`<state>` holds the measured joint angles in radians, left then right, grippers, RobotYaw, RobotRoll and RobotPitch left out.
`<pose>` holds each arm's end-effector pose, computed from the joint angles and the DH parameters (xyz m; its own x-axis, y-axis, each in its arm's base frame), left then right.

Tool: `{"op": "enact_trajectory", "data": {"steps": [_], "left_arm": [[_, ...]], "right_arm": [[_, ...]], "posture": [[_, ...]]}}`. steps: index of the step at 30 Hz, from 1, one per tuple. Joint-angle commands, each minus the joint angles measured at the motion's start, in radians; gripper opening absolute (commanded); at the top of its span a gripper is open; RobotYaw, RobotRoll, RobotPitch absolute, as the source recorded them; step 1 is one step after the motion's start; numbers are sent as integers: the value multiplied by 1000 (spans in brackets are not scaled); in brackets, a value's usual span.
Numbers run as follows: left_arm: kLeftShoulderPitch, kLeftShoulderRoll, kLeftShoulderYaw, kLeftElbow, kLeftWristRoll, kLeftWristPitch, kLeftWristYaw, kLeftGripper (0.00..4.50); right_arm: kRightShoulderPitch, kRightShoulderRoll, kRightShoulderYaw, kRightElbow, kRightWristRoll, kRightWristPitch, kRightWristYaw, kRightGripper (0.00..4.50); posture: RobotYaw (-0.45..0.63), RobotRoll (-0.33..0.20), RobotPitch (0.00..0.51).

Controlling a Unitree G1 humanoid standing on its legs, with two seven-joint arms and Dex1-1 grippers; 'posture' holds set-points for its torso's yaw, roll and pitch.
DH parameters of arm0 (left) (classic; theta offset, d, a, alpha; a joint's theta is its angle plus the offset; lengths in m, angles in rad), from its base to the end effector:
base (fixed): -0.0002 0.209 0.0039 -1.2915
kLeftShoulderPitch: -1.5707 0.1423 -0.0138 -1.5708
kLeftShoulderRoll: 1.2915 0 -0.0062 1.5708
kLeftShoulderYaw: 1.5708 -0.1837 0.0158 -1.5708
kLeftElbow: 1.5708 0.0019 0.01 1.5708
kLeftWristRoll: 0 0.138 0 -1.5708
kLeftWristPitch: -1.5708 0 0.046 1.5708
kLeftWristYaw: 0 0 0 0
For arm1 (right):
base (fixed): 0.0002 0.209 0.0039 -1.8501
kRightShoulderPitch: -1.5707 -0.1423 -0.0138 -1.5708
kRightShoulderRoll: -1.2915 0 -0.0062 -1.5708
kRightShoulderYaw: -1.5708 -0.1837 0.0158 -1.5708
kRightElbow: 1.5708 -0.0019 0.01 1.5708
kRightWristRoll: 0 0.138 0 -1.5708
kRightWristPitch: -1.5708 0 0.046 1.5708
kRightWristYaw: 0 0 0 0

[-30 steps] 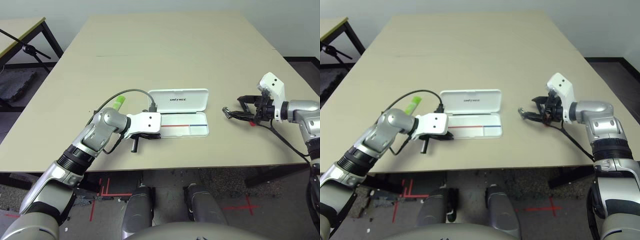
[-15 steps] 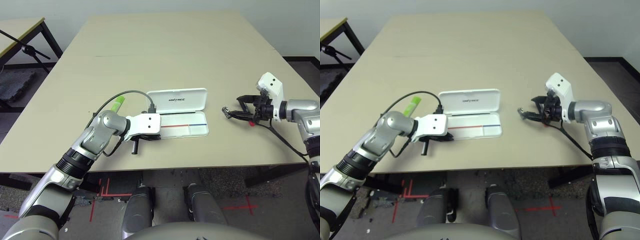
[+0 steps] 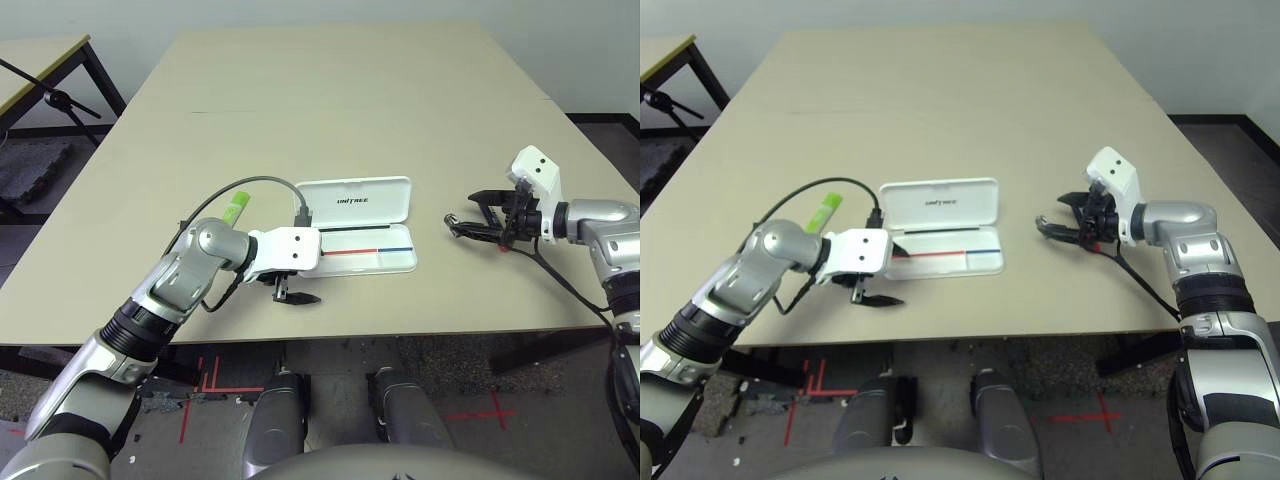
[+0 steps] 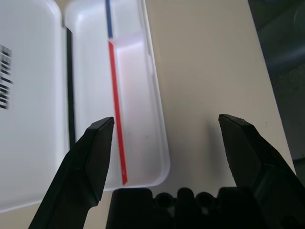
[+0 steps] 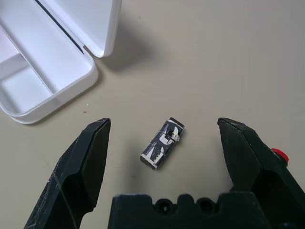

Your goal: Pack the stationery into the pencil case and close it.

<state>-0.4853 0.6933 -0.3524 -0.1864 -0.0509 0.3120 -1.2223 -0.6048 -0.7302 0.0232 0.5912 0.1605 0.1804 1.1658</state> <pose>0.2615 0.1740 0.1679 0.1713 -0.7824 -0.5987 0.9369 -0.0586 0.3446 0.2948 -0.3050 0.1474 0.5898 0.6695 -0.4516 -0.7885 0.5981 -0.1432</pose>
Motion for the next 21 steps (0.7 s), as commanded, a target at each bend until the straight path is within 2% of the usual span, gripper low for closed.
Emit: {"op": "enact_trajectory", "data": {"steps": [1,7,11,16,21], "left_arm": [[9,15,62,-24,-53,-61,-5,4483],[5,49,149,-69,-118,-35,2,4483],[-4,56,170,-70,-131,-34,11,4483],[-9,46,171,-56,-142,-46,24,4483],[-11,42,164,-46,-145,-54,30,4483]], "right_arm": [[-12,17,-43,-23,40,-4,-9,4500],[25,25,-115,-143,104,54,-79,4500],[47,17,-143,-231,124,181,-151,4500],[33,37,-188,-314,125,372,-347,4500],[-24,67,-217,-262,69,568,-598,4500]], "posture": [[-6,0,78],[-14,0,85],[-20,0,89],[-34,0,91],[-38,0,92]]}}
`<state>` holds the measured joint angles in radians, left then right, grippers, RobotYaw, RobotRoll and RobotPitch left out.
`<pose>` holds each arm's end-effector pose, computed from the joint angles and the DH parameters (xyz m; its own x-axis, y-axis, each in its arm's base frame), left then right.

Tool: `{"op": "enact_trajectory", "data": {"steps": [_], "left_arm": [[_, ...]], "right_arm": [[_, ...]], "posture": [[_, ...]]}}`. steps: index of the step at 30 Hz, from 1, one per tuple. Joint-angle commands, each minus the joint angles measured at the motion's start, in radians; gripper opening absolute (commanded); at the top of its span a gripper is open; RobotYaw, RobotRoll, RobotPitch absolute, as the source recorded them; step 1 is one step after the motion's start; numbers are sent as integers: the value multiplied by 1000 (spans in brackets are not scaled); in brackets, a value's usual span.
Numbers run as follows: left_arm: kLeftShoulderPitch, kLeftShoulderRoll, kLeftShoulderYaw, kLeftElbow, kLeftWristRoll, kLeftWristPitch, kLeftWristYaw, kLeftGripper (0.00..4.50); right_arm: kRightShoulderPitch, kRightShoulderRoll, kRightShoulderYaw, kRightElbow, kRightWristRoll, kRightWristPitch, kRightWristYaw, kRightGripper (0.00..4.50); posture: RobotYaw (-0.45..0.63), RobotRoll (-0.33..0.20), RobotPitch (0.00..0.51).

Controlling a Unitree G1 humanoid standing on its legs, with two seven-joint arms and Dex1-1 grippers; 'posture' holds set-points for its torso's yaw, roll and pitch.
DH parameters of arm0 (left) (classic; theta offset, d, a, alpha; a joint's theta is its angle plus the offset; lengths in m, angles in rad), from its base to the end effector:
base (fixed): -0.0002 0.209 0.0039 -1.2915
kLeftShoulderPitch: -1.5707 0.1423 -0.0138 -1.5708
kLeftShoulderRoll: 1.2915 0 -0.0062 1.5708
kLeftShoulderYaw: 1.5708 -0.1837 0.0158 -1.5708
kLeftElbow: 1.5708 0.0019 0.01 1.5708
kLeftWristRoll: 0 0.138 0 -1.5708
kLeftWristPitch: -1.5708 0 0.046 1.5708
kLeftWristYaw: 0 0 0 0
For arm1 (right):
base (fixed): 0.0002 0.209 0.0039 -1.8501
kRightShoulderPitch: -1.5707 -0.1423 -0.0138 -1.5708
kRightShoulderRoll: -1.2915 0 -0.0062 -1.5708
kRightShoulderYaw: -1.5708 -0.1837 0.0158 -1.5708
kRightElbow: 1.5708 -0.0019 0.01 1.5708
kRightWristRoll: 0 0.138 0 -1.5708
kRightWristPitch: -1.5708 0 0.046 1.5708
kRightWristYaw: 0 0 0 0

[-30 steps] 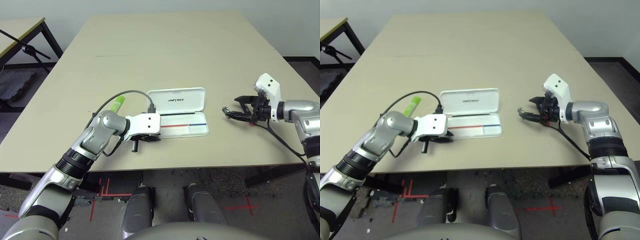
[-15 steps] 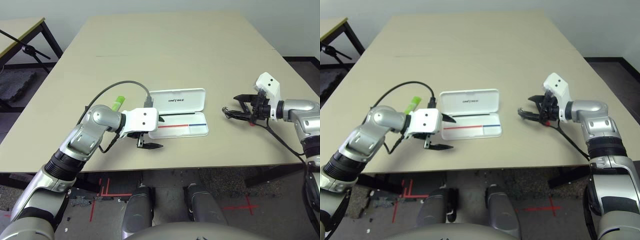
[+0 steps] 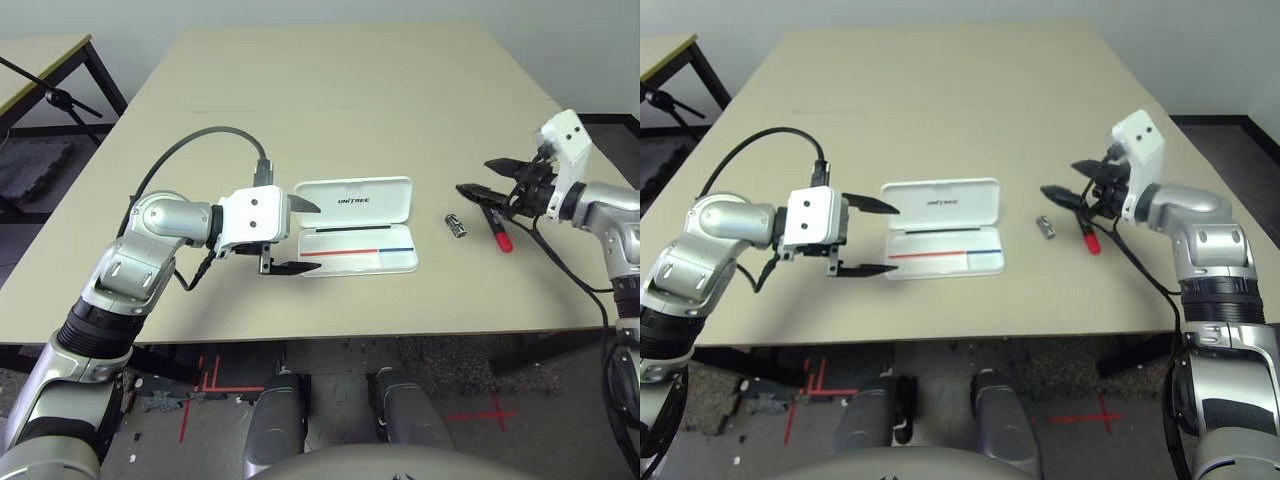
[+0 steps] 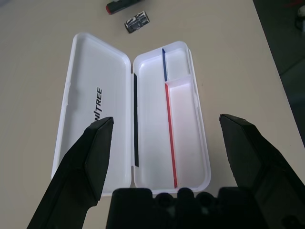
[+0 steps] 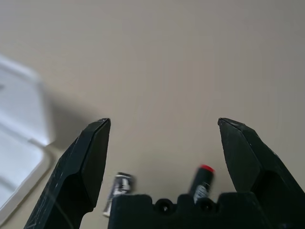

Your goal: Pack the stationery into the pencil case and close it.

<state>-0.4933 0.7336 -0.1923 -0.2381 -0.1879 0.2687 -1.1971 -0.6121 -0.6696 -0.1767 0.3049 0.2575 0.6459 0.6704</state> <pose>0.2574 0.1942 0.2015 0.2577 -0.8603 -0.4398 0.8825 0.0242 0.4697 0.2880 -0.2939 0.1795 0.8989 0.3266 -0.2920 -0.3597 0.9307 -0.0665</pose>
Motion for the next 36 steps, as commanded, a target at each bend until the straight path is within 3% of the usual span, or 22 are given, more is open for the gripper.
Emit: {"op": "enact_trajectory", "data": {"steps": [1,8,14,24,32,36], "left_arm": [[-5,0,2,10,-7,-13,4,4483],[-16,-8,-13,28,-2,-24,1,4483],[-23,-14,-25,22,0,-23,-2,4483],[-15,-14,-33,5,9,-15,14,4483],[-7,-1,-31,-10,14,-7,24,4483],[-5,1,-32,-11,15,-6,25,4500]], "right_arm": [[-26,4,-12,30,-35,164,-132,4500],[-65,-40,38,57,-42,399,-156,4500],[-85,-51,103,161,-70,380,-117,4500],[-176,6,176,384,-124,254,-73,4500],[-198,13,198,461,-147,220,-38,4500],[-195,5,197,478,-159,209,-29,3583]], "posture": [[-48,0,92],[-56,0,89],[-48,0,87],[-19,0,81],[-6,0,79],[-8,0,78]]}}
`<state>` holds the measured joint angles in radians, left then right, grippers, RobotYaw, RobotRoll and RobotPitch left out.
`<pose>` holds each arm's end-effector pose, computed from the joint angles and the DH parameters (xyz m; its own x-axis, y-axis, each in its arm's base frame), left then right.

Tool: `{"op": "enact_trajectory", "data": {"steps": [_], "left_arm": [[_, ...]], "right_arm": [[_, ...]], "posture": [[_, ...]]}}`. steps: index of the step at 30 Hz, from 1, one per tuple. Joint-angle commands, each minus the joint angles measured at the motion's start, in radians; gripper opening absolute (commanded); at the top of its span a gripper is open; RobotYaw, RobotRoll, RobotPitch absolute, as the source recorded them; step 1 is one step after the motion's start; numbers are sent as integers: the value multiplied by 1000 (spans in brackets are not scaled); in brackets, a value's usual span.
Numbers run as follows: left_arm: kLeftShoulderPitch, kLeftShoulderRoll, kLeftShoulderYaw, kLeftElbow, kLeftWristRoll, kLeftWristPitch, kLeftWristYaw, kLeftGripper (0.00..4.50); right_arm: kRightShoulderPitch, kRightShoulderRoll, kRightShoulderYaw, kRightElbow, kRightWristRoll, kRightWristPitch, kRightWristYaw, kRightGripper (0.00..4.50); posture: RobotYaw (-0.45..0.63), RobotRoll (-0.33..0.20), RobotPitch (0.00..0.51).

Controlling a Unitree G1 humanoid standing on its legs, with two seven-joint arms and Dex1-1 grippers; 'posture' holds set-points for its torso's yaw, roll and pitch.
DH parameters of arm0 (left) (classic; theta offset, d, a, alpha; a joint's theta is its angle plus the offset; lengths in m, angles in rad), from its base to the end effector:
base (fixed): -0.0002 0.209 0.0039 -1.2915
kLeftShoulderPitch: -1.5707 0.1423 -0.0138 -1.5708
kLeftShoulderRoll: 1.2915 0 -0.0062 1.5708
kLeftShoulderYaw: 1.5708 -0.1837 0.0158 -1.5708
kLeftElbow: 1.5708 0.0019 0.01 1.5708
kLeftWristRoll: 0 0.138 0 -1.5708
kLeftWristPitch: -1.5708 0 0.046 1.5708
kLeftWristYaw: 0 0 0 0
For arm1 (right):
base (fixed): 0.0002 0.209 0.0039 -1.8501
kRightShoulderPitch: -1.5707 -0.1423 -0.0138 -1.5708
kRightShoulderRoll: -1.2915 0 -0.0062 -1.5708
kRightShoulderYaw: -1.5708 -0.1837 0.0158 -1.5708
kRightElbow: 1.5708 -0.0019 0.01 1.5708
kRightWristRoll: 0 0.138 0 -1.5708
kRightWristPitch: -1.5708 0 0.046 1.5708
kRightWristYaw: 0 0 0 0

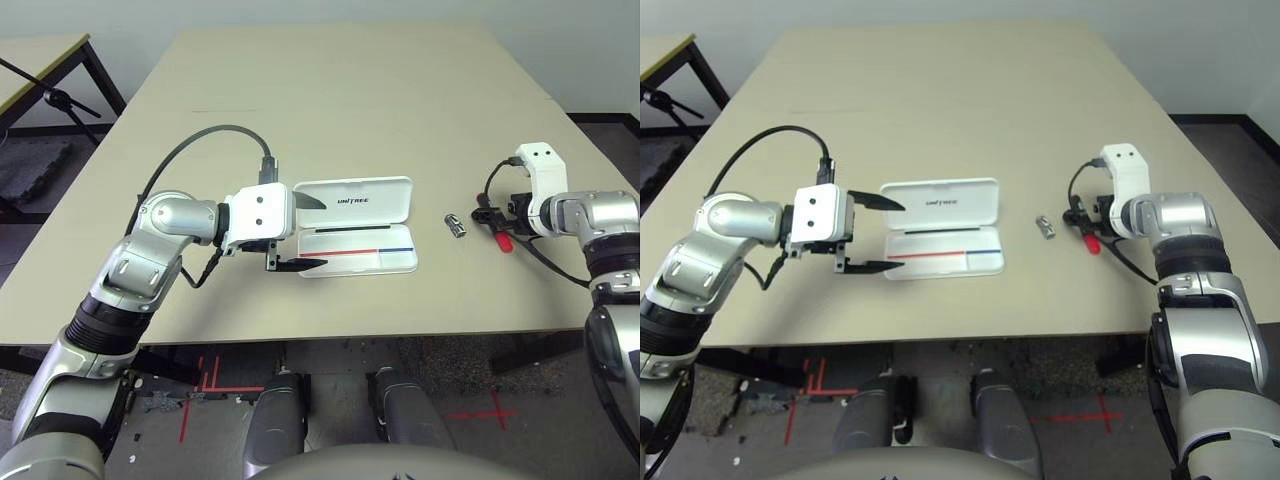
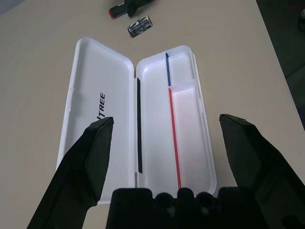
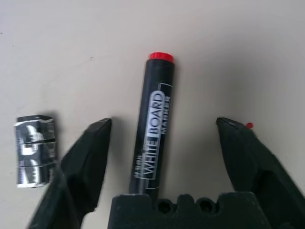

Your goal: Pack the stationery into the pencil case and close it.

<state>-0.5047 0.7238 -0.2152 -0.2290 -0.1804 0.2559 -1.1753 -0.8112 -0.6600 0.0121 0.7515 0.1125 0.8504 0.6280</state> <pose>0.2590 0.1895 0.1999 0.2606 -0.8625 -0.4338 0.8763 0.0227 0.4812 0.3107 -0.2966 0.1466 0.6959 0.1349 -0.7054 -0.1876 0.9822 0.0028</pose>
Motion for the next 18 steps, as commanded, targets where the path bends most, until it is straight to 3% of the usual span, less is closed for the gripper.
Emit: {"op": "enact_trajectory", "data": {"steps": [1,8,18], "left_arm": [[5,10,-10,-18,8,6,3,4500],[0,8,-16,-4,12,-3,-4,4500],[10,18,-19,10,26,-13,-9,4500]], "right_arm": [[5,-8,8,34,-16,4,16,3206],[10,-52,4,28,-30,-12,38,641],[67,-199,75,-136,-73,-278,278,494]], "posture": [[-8,0,78],[-23,0,81],[-24,0,86]]}}
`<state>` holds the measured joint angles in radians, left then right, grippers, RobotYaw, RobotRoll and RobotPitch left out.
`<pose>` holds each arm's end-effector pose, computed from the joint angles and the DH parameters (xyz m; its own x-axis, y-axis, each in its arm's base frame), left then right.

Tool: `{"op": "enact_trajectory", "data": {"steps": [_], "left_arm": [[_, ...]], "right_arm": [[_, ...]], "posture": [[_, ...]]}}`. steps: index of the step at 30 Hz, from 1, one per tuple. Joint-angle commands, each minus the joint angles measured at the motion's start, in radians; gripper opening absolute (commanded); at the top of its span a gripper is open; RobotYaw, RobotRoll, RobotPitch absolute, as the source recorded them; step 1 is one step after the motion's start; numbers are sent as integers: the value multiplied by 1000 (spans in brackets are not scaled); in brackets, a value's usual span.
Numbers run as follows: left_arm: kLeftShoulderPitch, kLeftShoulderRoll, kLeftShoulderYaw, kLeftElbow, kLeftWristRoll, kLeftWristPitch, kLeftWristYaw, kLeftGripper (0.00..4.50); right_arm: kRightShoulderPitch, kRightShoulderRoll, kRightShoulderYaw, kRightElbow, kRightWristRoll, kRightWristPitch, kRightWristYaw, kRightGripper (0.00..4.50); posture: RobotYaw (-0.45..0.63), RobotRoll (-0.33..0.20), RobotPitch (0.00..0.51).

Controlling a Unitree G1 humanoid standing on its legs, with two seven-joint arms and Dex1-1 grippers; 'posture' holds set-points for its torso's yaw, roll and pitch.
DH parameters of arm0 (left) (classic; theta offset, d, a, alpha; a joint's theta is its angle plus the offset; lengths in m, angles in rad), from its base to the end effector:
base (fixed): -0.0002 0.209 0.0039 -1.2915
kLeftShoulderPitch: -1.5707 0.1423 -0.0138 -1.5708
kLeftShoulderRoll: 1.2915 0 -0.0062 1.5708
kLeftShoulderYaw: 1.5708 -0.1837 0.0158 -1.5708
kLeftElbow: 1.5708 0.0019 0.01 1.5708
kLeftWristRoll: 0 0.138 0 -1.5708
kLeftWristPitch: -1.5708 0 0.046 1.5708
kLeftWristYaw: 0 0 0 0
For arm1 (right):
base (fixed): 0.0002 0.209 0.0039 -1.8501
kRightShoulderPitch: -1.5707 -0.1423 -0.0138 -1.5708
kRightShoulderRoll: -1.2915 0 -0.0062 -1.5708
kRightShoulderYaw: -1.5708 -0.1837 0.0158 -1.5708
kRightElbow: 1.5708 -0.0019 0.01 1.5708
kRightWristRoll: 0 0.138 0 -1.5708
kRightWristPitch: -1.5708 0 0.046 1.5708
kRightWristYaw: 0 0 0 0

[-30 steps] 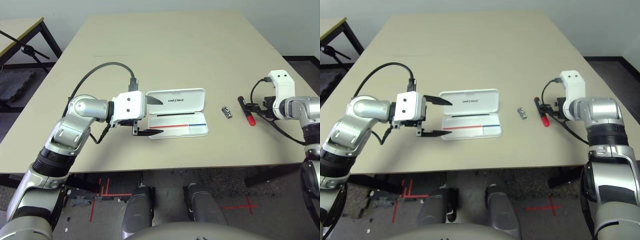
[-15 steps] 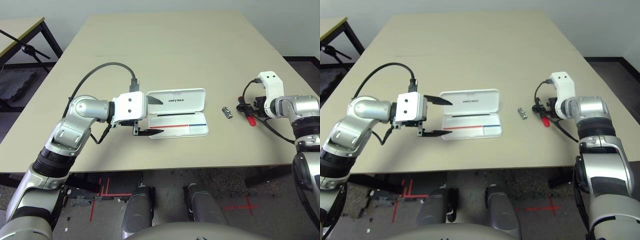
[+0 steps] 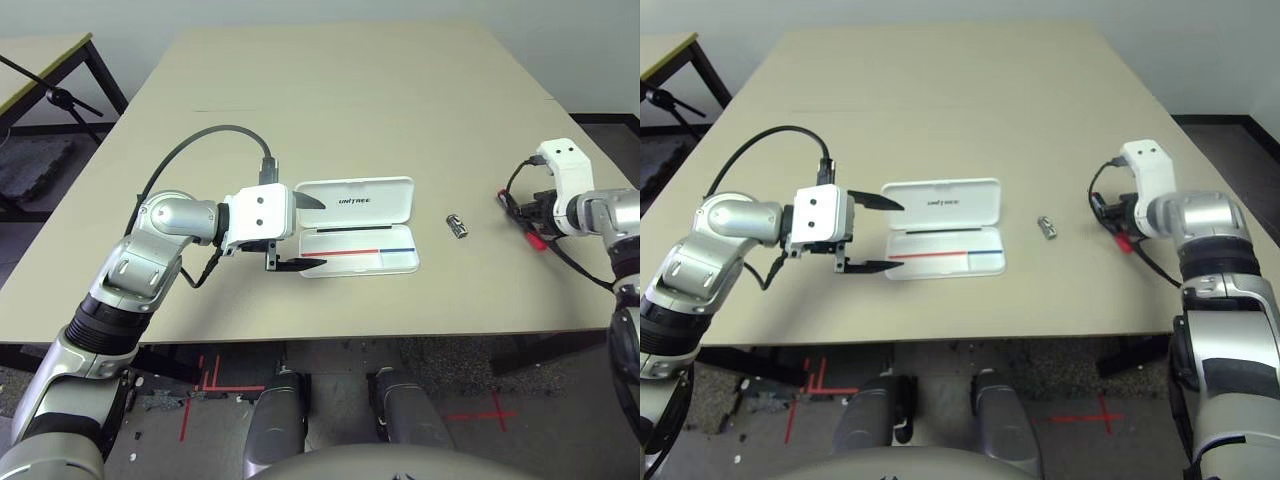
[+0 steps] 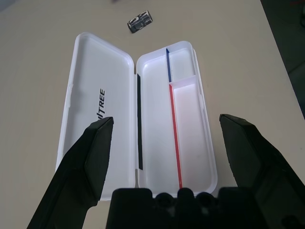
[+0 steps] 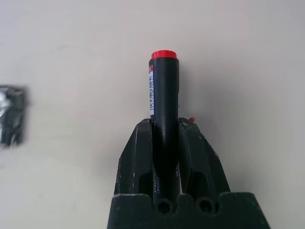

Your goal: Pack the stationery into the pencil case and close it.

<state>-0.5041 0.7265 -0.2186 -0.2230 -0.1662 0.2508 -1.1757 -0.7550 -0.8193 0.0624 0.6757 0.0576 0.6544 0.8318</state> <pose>0.2595 0.1901 0.1991 0.2677 -0.8544 -0.4454 0.8746 0.0215 0.4844 0.2967 -0.3291 0.1740 0.7383 0.1697 -0.6528 -0.3557 0.9203 -0.1630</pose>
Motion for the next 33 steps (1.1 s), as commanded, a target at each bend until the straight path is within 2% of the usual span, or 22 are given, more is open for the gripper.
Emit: {"op": "enact_trajectory", "data": {"steps": [1,9,17,25,33], "left_arm": [[11,18,-14,4,13,-10,-10,4500],[9,35,-9,6,12,-8,-15,4500],[8,65,1,11,22,-10,-15,4500],[12,77,-2,-15,16,14,-11,4500],[19,78,5,-32,25,26,17,4500]], "right_arm": [[12,-57,32,-79,-27,-110,95,494],[48,-127,65,-252,0,-361,375,494],[71,-111,146,-443,-18,-338,517,494],[26,-5,221,-548,-24,-286,532,494],[-21,145,255,-592,14,-198,517,494]], "posture": [[-24,0,86],[-16,0,82],[3,0,84],[27,0,91],[52,0,93]]}}
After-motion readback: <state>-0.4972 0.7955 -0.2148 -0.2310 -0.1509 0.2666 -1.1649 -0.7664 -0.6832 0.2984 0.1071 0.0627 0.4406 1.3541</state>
